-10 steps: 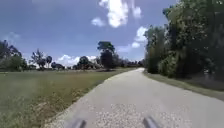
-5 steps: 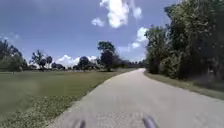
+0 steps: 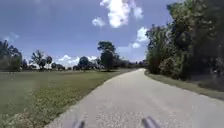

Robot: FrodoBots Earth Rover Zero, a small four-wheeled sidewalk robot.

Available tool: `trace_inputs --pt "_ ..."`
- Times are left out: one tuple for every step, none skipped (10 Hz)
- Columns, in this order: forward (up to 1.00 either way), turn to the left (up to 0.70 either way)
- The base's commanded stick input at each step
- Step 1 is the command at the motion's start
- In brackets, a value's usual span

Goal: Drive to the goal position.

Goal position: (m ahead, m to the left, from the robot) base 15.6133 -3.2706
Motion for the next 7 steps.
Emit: trace_inputs --pt "0.5 0.0" --pt "0.5 0.0" --pt "0.5 0.0" --pt "0.5 0.0" --pt "0.5 0.0" --pt "0.5 0.0" --pt "0.5 0.0"
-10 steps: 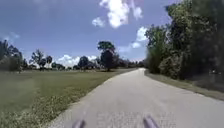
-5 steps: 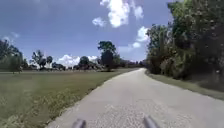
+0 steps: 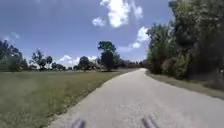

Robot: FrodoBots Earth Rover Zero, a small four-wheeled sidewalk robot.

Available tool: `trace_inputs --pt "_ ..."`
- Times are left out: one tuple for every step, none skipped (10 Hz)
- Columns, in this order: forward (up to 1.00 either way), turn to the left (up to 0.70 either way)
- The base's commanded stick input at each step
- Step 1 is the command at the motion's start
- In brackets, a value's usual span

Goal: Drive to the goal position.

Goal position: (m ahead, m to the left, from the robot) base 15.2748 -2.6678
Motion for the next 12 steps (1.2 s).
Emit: trace_inputs --pt "0.5 0.0" --pt "0.5 0.0" --pt "0.5 0.0" --pt "0.5 0.0" --pt "0.5 0.0" --pt "0.5 0.0" --pt "0.5 0.0" --pt "0.5 0.0" --pt "0.5 0.0" --pt "0.5 -0.06" --pt "0.5 -0.29" --pt "0.5 -0.5"
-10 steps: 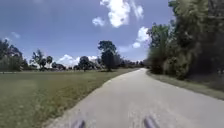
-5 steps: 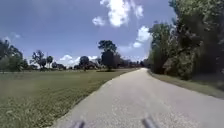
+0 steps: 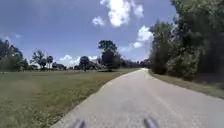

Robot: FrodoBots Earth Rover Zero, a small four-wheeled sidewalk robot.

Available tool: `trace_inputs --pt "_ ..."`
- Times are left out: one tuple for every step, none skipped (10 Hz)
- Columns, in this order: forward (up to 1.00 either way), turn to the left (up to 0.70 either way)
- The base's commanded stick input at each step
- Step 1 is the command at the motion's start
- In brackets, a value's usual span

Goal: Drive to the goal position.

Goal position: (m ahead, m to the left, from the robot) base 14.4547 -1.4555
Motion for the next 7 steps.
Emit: trace_inputs --pt "0.5 -0.5" --pt "0.5 -0.5" --pt "0.5 -0.5" --pt "0.5 -0.5" --pt "0.5 -0.5" --pt "0.5 -0.5" --pt "0.5 -0.38"
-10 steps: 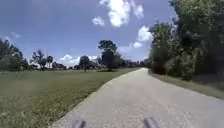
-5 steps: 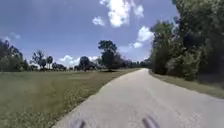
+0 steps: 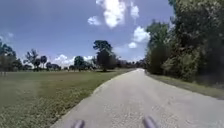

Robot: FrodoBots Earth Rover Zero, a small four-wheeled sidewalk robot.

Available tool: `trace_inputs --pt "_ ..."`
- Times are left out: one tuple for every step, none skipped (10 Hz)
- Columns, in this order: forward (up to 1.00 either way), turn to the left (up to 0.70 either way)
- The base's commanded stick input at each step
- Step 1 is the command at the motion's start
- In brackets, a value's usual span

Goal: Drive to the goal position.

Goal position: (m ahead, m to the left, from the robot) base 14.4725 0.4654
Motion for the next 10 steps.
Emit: trace_inputs --pt "0.5 0.0" --pt "0.5 0.0" --pt "0.5 0.0" --pt "0.5 0.0" --pt "0.5 0.0" --pt "0.5 0.0" --pt "0.5 0.0" --pt "0.5 0.0" --pt "0.5 0.0" --pt "0.5 0.0"
